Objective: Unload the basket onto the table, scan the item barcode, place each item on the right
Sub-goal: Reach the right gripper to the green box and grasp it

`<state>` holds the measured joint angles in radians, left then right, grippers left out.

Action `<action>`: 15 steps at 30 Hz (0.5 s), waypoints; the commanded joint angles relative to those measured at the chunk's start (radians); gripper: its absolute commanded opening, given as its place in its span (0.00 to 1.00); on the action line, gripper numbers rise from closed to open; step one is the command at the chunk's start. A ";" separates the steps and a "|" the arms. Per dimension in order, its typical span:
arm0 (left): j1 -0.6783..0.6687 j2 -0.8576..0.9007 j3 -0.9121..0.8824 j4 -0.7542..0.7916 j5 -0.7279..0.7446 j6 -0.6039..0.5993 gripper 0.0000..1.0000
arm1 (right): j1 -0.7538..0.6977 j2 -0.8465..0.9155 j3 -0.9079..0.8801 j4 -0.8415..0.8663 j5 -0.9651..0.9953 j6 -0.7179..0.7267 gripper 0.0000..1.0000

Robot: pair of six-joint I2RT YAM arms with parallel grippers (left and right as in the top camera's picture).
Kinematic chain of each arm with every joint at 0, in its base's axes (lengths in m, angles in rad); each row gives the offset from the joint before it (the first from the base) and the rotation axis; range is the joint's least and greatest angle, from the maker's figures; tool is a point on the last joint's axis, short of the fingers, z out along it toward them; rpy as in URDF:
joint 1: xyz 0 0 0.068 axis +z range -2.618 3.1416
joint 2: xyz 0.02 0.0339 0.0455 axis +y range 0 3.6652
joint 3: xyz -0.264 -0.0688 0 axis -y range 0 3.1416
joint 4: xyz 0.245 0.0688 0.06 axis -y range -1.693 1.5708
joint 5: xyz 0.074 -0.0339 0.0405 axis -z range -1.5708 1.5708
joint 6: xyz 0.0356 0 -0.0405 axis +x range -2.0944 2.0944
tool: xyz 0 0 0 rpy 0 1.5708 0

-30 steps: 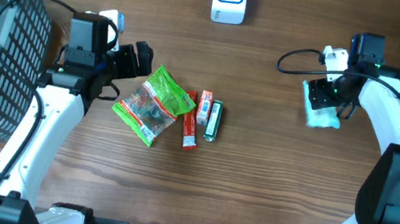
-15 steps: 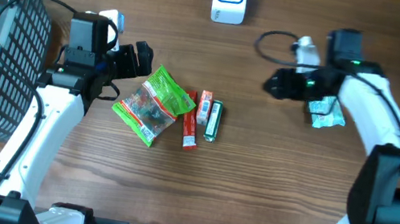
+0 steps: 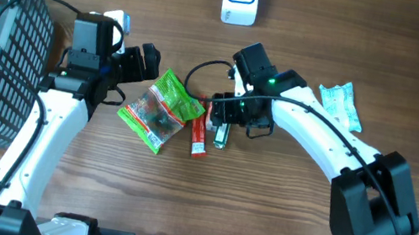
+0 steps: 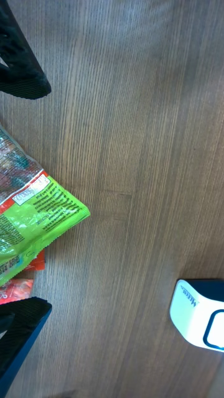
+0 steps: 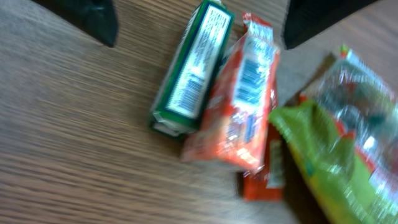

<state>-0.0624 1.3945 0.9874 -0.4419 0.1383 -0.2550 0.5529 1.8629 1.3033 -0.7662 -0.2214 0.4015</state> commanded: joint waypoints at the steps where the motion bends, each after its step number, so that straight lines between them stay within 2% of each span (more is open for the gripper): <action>1: 0.006 -0.009 0.005 0.003 -0.006 0.016 1.00 | 0.000 -0.002 0.018 -0.004 0.050 0.125 0.79; 4: 0.006 -0.009 0.005 0.003 -0.006 0.016 1.00 | 0.004 -0.002 0.018 -0.036 0.019 0.121 0.78; 9: 0.006 -0.009 0.005 0.003 -0.006 0.016 1.00 | 0.042 -0.002 0.017 -0.075 0.031 0.119 0.66; 11: 0.006 -0.009 0.005 0.003 -0.006 0.016 1.00 | 0.082 -0.002 0.016 -0.087 0.101 0.135 0.60; 15: 0.006 -0.009 0.005 0.003 -0.006 0.016 1.00 | 0.157 -0.002 0.016 -0.107 0.305 0.235 0.59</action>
<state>-0.0624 1.3945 0.9874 -0.4416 0.1383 -0.2550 0.6628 1.8629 1.3033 -0.8661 -0.0940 0.5549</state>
